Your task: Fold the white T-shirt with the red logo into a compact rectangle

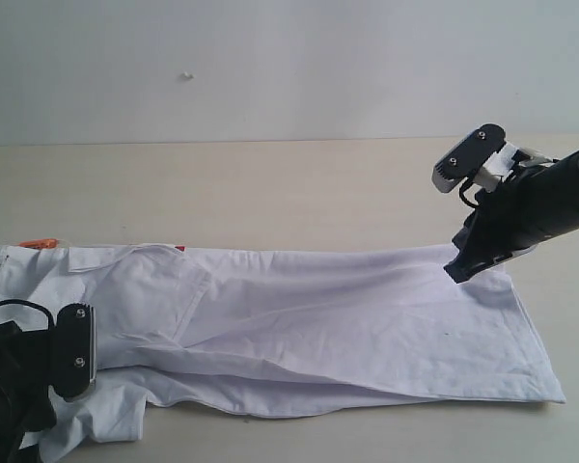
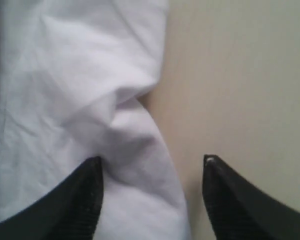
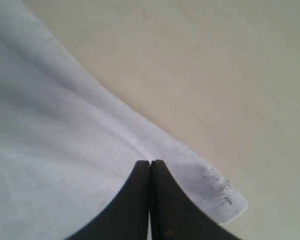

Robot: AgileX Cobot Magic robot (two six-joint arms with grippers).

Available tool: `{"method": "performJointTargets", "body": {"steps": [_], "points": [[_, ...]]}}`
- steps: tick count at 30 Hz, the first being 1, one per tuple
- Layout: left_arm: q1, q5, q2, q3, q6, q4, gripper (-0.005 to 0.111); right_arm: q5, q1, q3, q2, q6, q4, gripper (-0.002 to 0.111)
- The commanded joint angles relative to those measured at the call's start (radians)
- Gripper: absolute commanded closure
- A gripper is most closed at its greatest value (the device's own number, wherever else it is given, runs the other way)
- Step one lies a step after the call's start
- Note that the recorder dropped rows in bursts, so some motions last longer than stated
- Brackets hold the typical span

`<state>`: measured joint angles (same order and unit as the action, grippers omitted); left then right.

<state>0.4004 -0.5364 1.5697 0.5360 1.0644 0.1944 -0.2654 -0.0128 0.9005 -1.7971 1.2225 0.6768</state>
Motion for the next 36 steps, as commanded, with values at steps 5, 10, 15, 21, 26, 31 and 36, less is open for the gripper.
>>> {"method": "performJointTargets", "body": {"steps": [5, 10, 15, 21, 26, 31, 36], "points": [[0.007, 0.034, 0.026, 0.009, -0.026, 0.023, 0.106, 0.002, 0.002, 0.006, 0.009, 0.005, 0.007, 0.108], [0.007, -0.175, -0.066, 0.136, -0.023, 0.023, 0.107, 0.008, 0.002, 0.006, 0.009, 0.007, 0.028, 0.108], [0.005, -0.181, -0.091, 0.221, -0.023, -0.007, 0.107, 0.004, 0.002, 0.006, 0.009, 0.007, 0.028, 0.108], [0.005, 0.032, -0.029, 0.227, -0.023, -0.054, 0.107, -0.018, 0.002, 0.006, 0.009, 0.007, 0.028, 0.108], [0.005, 0.194, 0.008, 0.227, -0.018, -0.085, 0.107, -0.018, 0.002, 0.006, 0.009, 0.007, 0.028, 0.108], [-0.034, 0.393, 0.02, 0.227, -0.022, -0.095, 0.107, -0.017, 0.002, 0.006, 0.009, 0.012, 0.028, 0.108], [-0.074, 0.404, 0.039, 0.23, -0.022, -0.095, 0.103, -0.02, 0.002, 0.006, 0.009, 0.014, 0.028, 0.108]]}}
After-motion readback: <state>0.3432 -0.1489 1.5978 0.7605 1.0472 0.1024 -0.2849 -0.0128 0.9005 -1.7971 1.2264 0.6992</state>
